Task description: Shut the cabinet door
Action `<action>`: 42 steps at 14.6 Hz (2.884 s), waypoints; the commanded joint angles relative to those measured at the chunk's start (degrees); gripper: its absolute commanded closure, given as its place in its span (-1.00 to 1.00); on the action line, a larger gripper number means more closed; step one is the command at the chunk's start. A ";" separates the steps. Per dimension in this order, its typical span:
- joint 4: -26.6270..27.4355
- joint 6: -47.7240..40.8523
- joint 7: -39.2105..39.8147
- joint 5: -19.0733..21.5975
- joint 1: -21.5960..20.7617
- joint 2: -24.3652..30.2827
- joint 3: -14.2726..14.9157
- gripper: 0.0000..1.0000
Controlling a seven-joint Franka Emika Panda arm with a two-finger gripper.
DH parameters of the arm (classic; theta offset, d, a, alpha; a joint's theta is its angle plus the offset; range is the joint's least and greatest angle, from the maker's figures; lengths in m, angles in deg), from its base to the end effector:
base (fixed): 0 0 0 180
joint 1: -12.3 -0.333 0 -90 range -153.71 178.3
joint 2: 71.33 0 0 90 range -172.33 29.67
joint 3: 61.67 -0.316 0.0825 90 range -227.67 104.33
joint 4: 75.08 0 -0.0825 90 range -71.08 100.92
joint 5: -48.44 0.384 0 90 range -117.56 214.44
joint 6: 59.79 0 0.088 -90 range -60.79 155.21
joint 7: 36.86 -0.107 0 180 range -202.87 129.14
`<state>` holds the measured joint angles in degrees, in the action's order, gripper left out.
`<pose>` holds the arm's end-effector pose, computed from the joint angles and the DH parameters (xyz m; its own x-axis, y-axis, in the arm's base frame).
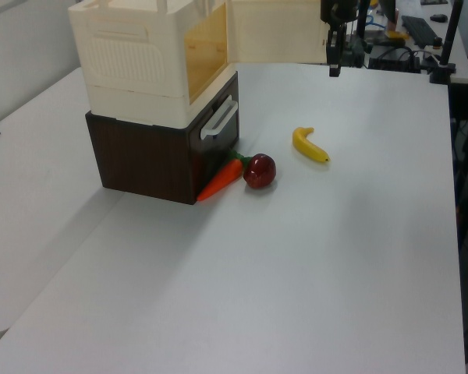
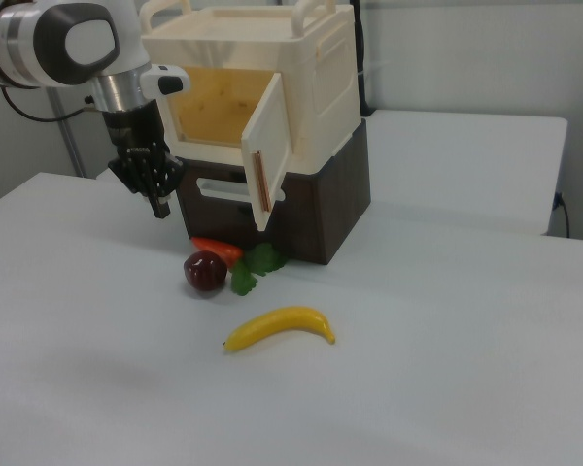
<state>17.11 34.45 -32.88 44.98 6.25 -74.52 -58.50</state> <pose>0.5754 0.0237 0.5816 0.9920 0.1237 -0.0243 0.1250 -0.9902 0.0616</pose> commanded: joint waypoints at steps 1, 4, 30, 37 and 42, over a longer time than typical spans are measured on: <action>-1.21 -1.60 0.24 0.74 0.15 0.56 0.08 1.00; -6.56 -1.51 -0.46 0.91 0.24 0.56 0.26 1.00; -11.68 23.54 -0.99 7.50 6.76 -9.90 7.82 1.00; -10.63 28.95 -6.35 8.65 -3.09 -11.04 6.76 1.00; -10.54 43.54 -8.99 9.53 -7.05 -13.59 6.76 1.00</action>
<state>5.56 71.80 -40.51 53.51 0.79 -87.49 -52.27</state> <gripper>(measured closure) 0.991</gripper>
